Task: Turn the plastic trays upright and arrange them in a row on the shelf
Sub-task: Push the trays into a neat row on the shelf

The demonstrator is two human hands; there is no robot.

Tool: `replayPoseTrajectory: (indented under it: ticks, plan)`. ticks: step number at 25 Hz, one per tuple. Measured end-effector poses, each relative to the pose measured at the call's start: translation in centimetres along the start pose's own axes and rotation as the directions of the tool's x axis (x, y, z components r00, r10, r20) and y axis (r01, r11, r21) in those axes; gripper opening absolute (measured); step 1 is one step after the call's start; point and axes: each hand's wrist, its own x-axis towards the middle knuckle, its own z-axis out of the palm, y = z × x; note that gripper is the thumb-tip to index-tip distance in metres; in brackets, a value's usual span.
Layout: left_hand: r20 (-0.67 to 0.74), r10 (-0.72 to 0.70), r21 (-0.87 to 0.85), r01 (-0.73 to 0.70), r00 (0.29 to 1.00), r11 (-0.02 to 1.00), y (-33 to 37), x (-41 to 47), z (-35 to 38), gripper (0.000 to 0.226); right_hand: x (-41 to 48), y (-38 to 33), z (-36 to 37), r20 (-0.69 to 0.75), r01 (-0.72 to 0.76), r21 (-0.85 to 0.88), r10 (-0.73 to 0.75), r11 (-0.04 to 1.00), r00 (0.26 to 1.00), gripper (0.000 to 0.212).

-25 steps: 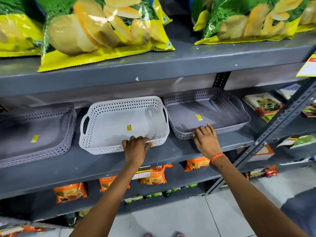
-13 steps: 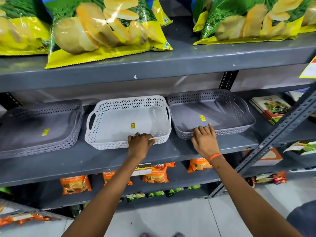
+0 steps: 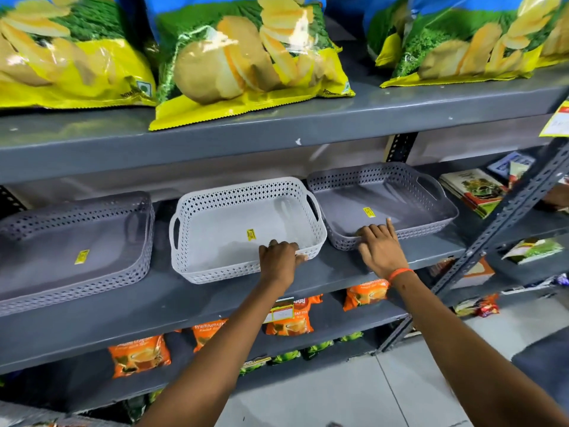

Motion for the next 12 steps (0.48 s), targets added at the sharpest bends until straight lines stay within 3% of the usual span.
replayPoseTrajectory:
  ticks: [3,7,9,12]
  plan:
    - [-0.089,0.052,-0.039,-0.055,0.995,0.998,-1.1,-1.3,-1.1,0.041,0.3,-4.6,-1.1,-0.084,-0.03,0.043,0.033,0.999,0.996,0.056]
    - [-0.296,0.031,-0.136,-0.075,0.955,0.988,-8.9,-2.8,-4.6,0.052,2.7,-16.3,-0.3,-0.044,0.174,0.228,-0.169,0.958,0.985,0.038]
    - [-0.33,-0.054,-0.158,0.002,0.942,0.987,-14.4,-3.9,-6.4,0.061,3.0,-21.2,0.7,0.039,0.282,0.28,-0.304,0.918,0.952,0.035]
    - [-0.259,-0.236,-0.109,0.215,0.936,0.971,-22.9,-7.6,-7.1,0.088,1.3,-24.8,2.9,0.057,0.394,0.214,-0.415,0.894,0.908,0.034]
